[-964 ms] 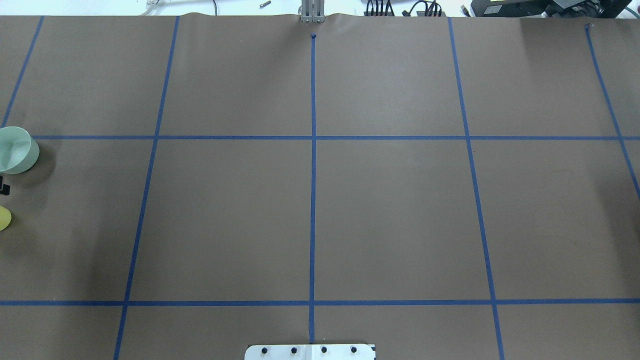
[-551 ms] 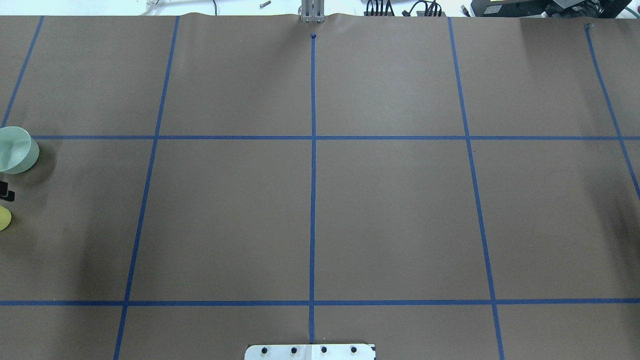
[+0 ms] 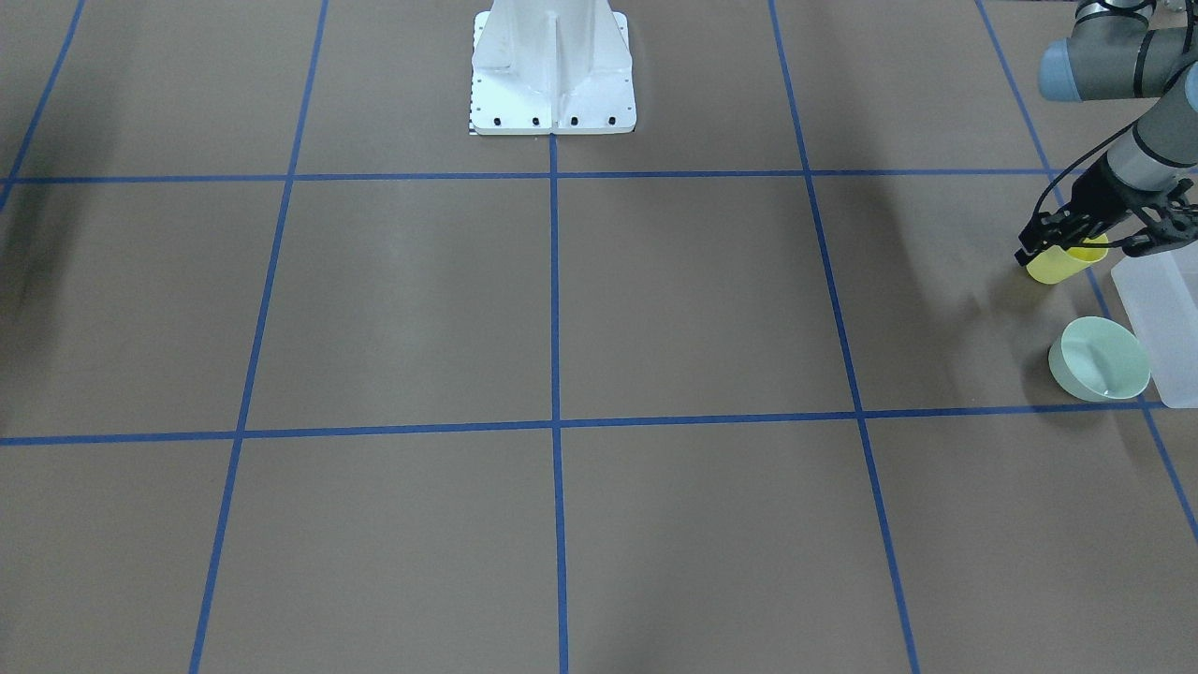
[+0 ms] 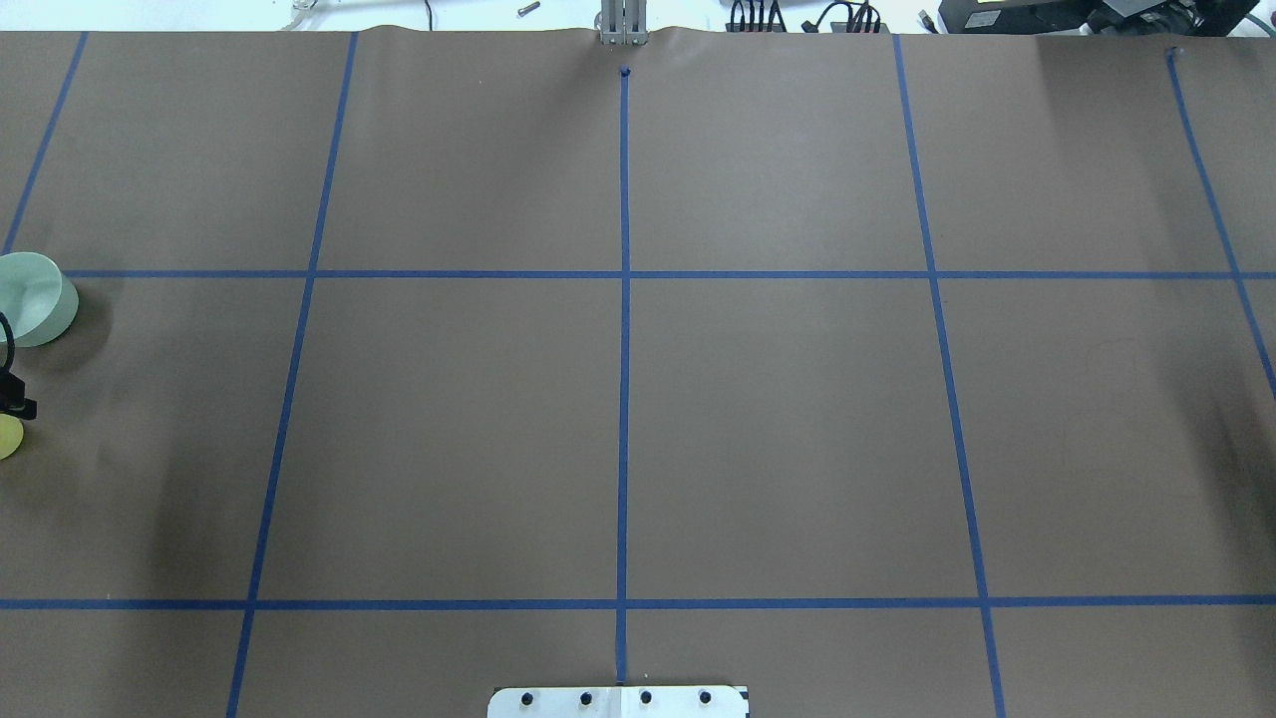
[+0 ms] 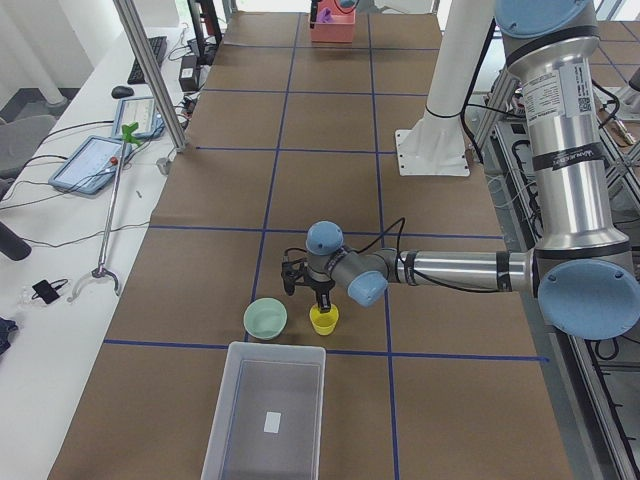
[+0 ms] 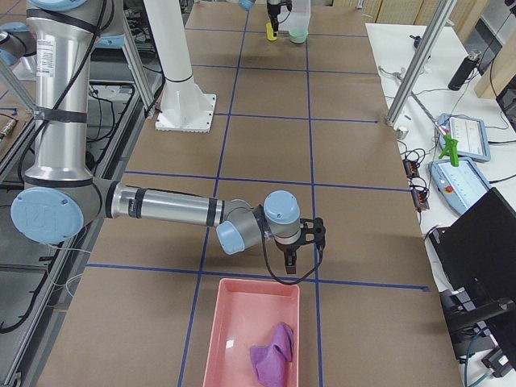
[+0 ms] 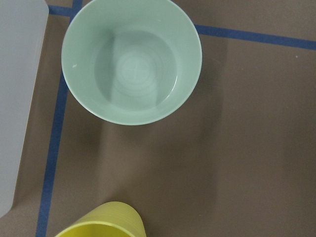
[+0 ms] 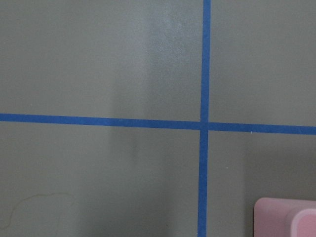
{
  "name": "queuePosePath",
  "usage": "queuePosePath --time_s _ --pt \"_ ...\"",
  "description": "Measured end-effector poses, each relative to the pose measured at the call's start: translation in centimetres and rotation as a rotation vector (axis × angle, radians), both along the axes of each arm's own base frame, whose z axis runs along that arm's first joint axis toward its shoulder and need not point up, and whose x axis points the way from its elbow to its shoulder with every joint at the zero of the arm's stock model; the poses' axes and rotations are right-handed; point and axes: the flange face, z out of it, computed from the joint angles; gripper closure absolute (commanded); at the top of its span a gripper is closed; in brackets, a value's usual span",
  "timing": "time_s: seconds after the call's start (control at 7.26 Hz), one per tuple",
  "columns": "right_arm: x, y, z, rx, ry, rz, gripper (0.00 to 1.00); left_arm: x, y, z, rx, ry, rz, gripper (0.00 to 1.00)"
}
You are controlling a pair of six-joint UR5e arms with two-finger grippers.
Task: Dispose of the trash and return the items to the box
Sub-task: 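Reach the left gripper down and grasp the yellow cup, then carry the yellow cup with the left gripper into the clear plastic bin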
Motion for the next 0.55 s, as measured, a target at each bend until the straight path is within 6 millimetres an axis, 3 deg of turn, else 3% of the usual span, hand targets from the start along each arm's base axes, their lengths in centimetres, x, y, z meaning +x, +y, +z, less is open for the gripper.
queuePosePath --time_s 0.28,0.55 --pt "-0.5 0.0 0.1 -0.002 0.001 -0.011 0.00 0.1 0.0 -0.5 -0.010 0.020 0.004 1.00" --pt "-1.1 0.1 0.1 -0.014 0.000 -0.013 0.00 -1.1 -0.1 -3.1 -0.028 0.126 0.026 1.00"
